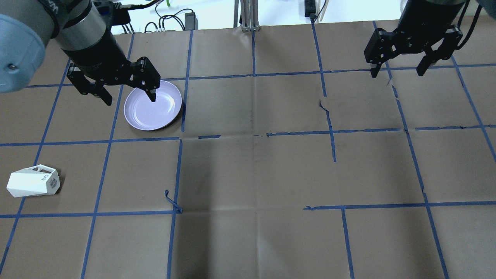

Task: Flip cup and place on plate
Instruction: 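Move the left gripper away from the white plate toward the cup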

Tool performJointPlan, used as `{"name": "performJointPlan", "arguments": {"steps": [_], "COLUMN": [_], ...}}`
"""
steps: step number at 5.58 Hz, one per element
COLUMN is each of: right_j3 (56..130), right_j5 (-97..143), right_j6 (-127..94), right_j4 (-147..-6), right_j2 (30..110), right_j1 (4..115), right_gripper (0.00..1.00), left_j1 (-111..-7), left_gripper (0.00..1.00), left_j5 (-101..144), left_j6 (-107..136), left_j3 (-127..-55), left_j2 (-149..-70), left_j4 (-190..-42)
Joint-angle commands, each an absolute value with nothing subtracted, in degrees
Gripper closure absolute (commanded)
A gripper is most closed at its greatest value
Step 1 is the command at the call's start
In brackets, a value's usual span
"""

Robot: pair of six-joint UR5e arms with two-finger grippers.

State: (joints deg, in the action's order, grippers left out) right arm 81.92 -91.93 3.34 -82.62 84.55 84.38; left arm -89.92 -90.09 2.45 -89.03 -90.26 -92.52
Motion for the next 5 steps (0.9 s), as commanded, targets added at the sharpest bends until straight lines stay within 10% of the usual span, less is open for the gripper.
{"name": "performJointPlan", "arguments": {"steps": [1, 5], "right_j3": [81.9, 81.9], "right_j5": [-91.9, -91.9], "right_j6": [3.3, 3.3], "right_j4": [-82.6, -82.6], "right_j2": [84.6, 84.6], "right_j1": [84.4, 84.4], "right_gripper": [0.00, 0.00], "left_j1": [-89.7, -79.1], "left_gripper": [0.01, 0.01], "left_j5": [-90.1, -90.5], "left_j6": [2.4, -3.4], "left_j3": [-88.3, -87.5], "left_j2": [-90.2, -86.6], "left_j4": [-92.5, -98.7]}}
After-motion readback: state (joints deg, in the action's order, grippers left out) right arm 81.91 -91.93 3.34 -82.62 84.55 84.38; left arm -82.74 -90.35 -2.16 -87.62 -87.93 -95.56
